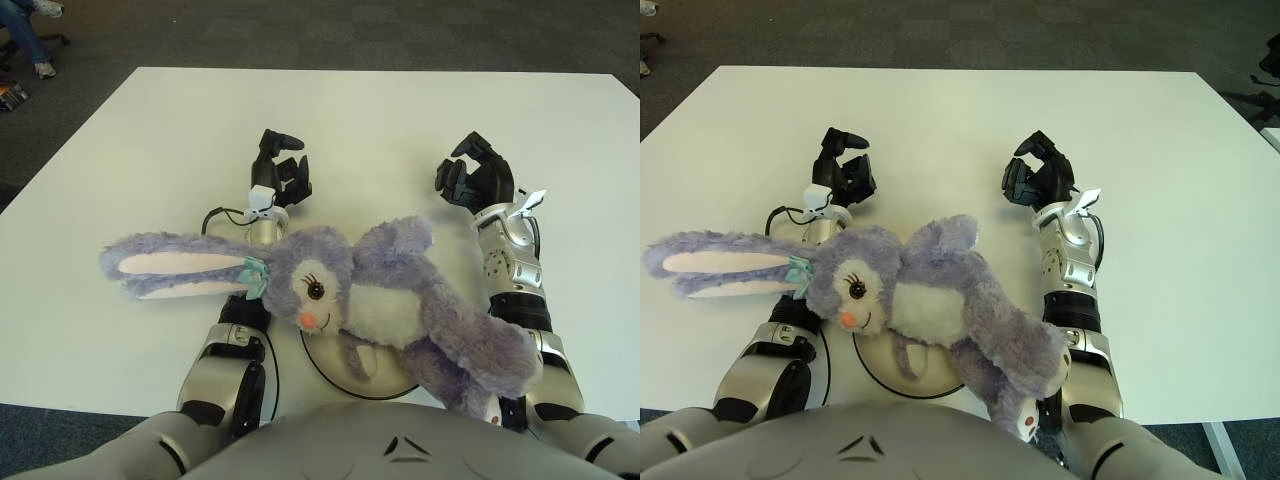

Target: Put the doll into the plate.

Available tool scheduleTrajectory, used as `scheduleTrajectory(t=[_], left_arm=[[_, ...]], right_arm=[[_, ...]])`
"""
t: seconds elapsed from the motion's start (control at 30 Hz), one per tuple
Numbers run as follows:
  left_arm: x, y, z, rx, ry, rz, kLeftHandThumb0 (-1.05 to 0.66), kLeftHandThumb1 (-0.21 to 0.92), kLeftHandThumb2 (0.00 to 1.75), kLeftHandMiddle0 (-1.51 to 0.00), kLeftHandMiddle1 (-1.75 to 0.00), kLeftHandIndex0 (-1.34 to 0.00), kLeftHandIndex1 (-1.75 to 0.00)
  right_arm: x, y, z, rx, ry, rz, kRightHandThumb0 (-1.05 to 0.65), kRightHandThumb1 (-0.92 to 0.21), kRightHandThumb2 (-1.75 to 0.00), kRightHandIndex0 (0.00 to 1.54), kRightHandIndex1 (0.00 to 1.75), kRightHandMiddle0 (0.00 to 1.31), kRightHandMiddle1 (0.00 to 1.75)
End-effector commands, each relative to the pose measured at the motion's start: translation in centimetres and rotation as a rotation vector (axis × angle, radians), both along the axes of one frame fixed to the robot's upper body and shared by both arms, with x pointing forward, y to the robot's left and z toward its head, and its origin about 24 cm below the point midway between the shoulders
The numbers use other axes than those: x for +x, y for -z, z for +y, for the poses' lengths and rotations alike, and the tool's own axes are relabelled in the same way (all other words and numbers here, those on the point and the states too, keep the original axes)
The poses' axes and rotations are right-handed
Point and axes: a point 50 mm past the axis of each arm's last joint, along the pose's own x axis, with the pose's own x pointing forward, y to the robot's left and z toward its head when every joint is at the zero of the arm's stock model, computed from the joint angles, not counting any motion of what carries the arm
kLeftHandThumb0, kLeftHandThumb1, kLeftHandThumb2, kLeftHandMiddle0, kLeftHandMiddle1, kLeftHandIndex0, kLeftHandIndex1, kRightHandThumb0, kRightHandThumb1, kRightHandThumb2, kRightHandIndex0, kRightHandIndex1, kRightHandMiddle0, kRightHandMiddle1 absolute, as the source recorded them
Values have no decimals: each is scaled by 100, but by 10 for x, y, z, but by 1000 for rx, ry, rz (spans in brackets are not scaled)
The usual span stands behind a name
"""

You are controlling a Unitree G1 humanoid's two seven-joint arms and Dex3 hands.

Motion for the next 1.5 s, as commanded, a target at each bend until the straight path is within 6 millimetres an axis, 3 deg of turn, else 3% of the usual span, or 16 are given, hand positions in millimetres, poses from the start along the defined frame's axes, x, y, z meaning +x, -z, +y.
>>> scheduleTrajectory(t=[0.0,0.23,0.57,1.07,1.47], left_arm=[[-9,22,9,19,-36,75,-39,65,89,-101,-175,-36,-175],[-10,23,10,19,-48,84,-38,66,87,-98,-175,-35,-175],[-10,23,9,21,-52,81,-38,67,86,-97,-175,-35,-175],[-10,24,8,21,-49,81,-38,68,85,-97,-175,-34,-175],[-10,24,6,18,-48,81,-38,67,87,-99,-175,-35,-175]], right_arm=[[1,9,-8,14,57,37,-48,-31,-133,122,175,62,175],[2,19,-12,-58,202,16,-49,-31,-133,123,175,62,175],[3,29,-10,-120,280,2,-48,-34,-129,127,175,60,175],[3,39,-11,-104,233,57,-47,-37,-126,127,175,58,175],[4,42,-14,-49,170,98,-47,-36,-127,113,175,58,175]])
